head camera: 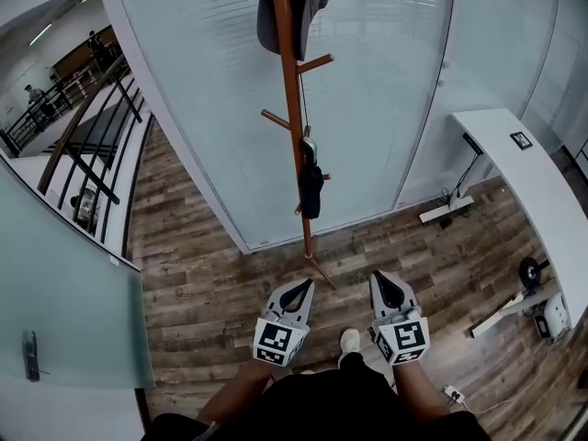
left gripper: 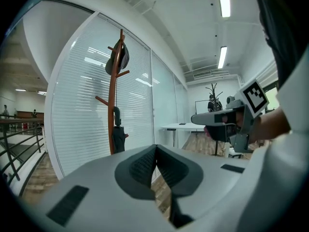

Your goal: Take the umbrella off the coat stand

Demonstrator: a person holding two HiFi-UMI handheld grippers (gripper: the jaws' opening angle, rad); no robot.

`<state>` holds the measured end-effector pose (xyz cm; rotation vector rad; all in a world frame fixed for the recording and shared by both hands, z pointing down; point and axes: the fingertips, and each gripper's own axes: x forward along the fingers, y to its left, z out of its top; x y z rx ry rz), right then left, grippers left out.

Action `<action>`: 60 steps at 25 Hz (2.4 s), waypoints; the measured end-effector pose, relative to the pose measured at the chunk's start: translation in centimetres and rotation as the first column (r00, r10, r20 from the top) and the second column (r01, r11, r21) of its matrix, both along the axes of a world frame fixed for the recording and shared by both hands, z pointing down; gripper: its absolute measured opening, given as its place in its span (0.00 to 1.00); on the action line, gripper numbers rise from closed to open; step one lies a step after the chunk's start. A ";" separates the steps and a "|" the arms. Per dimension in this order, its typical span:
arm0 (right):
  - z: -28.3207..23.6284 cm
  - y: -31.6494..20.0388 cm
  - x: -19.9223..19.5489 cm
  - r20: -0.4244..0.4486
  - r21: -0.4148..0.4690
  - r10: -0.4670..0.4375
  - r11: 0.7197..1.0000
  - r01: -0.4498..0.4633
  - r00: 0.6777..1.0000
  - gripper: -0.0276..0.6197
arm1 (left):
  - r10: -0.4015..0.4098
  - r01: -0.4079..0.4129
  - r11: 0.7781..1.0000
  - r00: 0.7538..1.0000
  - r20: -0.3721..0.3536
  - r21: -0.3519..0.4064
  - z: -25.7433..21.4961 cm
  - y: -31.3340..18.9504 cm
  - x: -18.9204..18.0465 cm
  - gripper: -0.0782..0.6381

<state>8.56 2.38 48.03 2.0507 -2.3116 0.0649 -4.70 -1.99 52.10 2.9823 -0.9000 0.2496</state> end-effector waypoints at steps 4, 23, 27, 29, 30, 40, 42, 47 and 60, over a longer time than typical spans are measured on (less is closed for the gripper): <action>1.1 -2.9 0.8 0.021 -0.024 -0.062 0.998 0.063 0.998 0.05 | -0.031 0.032 0.999 0.999 0.004 -0.014 0.4 -2.0 1.3 0.13; 3.9 -12.4 3.0 0.061 -0.074 -0.340 0.936 0.343 0.939 0.05 | -0.324 0.328 0.943 0.943 0.081 -0.052 2.0 -7.6 3.0 0.13; 4.6 -14.3 3.1 0.051 -0.102 -0.386 0.915 0.390 0.921 0.05 | -0.397 0.404 0.913 0.912 0.107 -0.052 2.7 -8.3 1.9 0.13; 4.7 -15.0 2.8 0.059 -0.105 -0.407 0.906 0.411 0.912 0.05 | -0.427 0.435 0.899 0.897 0.117 -0.052 2.8 -8.6 1.1 0.13; 4.8 -15.4 2.7 0.063 -0.106 -0.415 0.902 0.419 0.908 0.05 | -0.442 0.449 0.892 0.890 0.116 -0.052 2.8 -8.8 0.7 0.13; 5.0 -19.4 0.3 0.052 -0.143 -0.478 0.865 0.481 0.877 0.05 | -0.493 0.499 0.866 0.863 0.110 -0.042 2.1 -12.7 -1.8 0.13; 5.4 -20.2 -0.3 0.038 -0.150 -0.484 0.862 0.483 0.874 0.05 | -0.490 0.498 0.865 0.864 0.117 -0.052 2.5 -13.6 -2.0 0.13; 6.8 -22.4 -1.5 0.032 -0.163 -0.452 0.878 0.451 0.892 0.05 | -0.468 0.477 0.877 0.876 0.118 -0.059 2.9 -15.5 -2.2 0.13; 13.1 -28.3 -2.5 0.101 -0.301 -0.355 0.879 0.368 0.929 0.48 | -0.489 0.491 0.858 0.871 0.055 -0.150 3.9 -18.7 -5.2 0.13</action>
